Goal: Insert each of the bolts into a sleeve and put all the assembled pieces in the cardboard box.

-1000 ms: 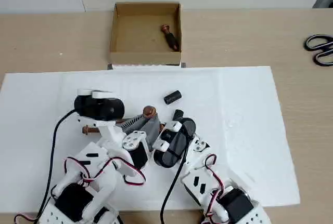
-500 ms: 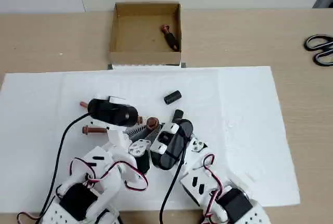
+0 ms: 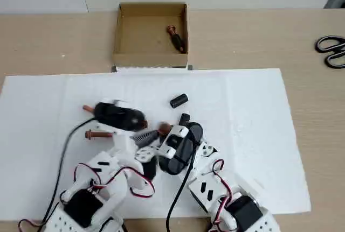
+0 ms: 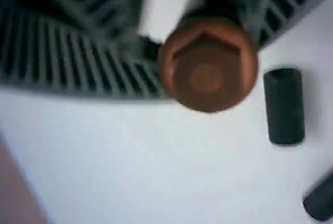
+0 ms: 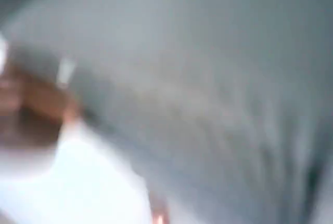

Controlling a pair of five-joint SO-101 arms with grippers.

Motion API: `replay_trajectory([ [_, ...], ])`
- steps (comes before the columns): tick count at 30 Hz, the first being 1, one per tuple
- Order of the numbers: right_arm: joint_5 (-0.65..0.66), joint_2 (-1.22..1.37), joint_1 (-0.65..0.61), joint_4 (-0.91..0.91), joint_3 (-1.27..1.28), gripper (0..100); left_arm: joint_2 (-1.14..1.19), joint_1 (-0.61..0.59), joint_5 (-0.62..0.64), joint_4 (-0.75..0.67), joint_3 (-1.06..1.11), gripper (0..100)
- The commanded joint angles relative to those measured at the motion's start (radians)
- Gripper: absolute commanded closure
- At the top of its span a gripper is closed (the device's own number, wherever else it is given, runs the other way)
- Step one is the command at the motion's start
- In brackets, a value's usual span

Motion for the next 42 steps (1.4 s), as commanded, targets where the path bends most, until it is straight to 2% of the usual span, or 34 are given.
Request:
replay_trajectory([
  [1,0.008,-0.013,0.025,-0.03,-0.066,99.5,-0.009,-0.002,0.0,-0.02,-0.008,74],
  [11,0.002,-0.013,0.027,-0.03,-0.032,99.5,-0.009,-0.009,-0.023,-0.061,-0.067,74],
  [18,0.0,-0.013,0.071,-0.038,0.012,99.5,-0.005,-0.146,-0.087,-0.066,-0.148,75],
  [20,0.0,-0.013,0.096,-0.039,0.032,99.5,-0.005,-0.212,-0.092,-0.068,-0.148,81],
  [23,-0.018,-0.013,0.125,-0.039,0.044,99.6,-0.009,-0.299,-0.121,-0.068,-0.131,98],
  [24,-0.032,-0.013,0.133,-0.039,0.044,99.6,-0.009,-0.322,-0.121,-0.063,-0.125,100],
  [29,-0.041,-0.012,0.205,-0.045,0.003,99.6,-0.008,-0.404,-0.123,-0.063,-0.062,99],
  [38,-0.074,-0.01,0.292,-0.09,-0.058,99.6,-0.009,-0.416,-0.127,-0.066,0.13,99],
  [42,-0.097,-0.01,0.331,-0.088,-0.103,99.6,-0.011,-0.416,-0.167,-0.066,0.203,99],
])
